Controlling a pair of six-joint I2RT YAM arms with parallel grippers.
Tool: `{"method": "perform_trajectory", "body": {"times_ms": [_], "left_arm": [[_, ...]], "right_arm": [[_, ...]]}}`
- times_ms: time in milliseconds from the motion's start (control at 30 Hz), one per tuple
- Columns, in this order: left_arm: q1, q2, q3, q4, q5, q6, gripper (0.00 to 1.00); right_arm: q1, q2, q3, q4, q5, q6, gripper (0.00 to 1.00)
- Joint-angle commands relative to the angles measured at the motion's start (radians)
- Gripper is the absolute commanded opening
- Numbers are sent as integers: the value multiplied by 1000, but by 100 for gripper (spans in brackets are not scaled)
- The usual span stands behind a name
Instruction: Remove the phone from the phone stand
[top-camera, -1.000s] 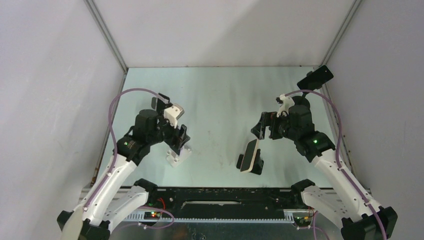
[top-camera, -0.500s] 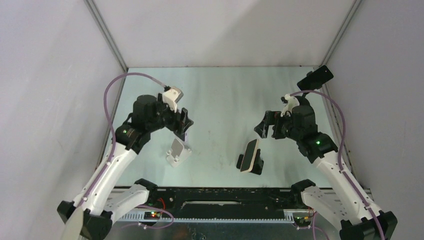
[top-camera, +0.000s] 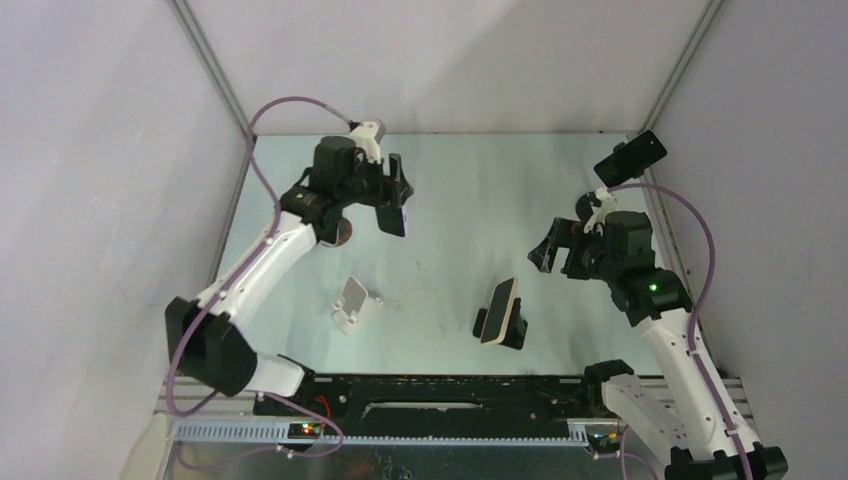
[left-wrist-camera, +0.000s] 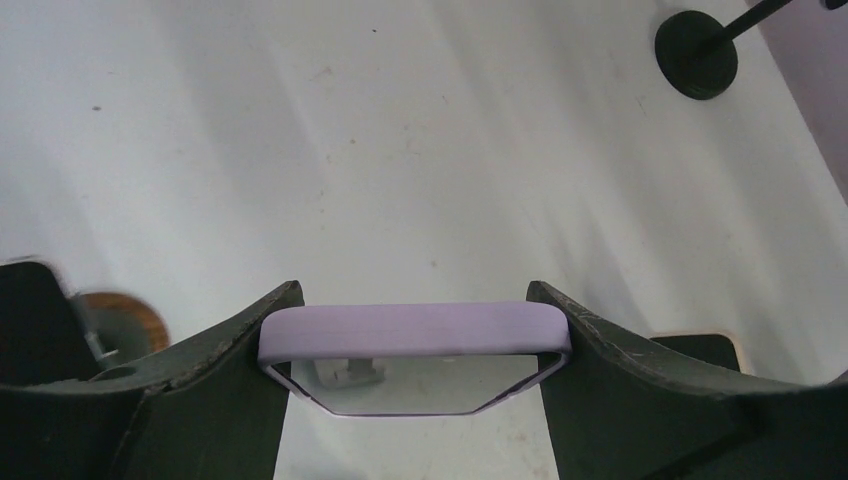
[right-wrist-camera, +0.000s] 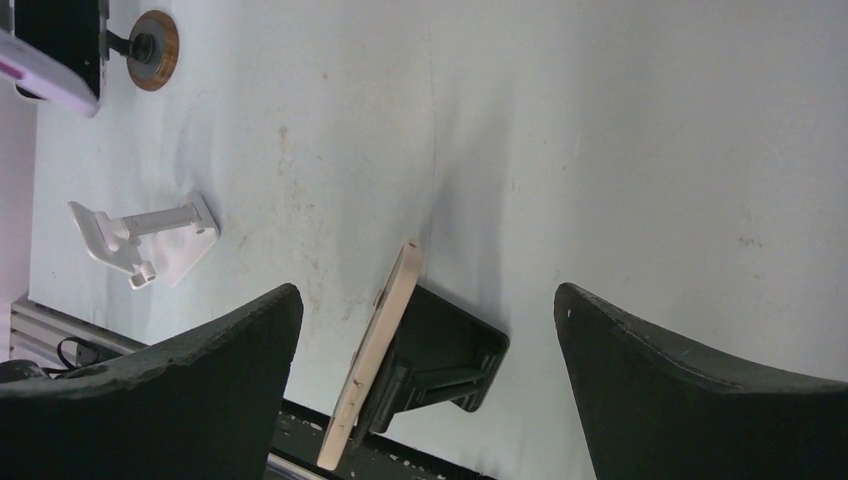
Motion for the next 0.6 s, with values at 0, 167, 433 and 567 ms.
{"method": "perform_trajectory", "body": {"times_ms": [0, 167, 433, 567], "left_arm": [[-48, 92, 66, 157, -12, -55, 0], [-72, 271, 198, 56, -112, -65, 0], [-75, 493, 388, -111, -197, -135, 0], [-75, 570, 445, -150, -218, -174, 0]], "right_arm": [[-17, -21, 48, -34, -6, 17, 100], [-27, -30, 48, -49, -8, 25, 100], [-35, -26, 48, -57, -16, 45, 99], [-35, -15, 48, -65, -29, 54, 98]]}}
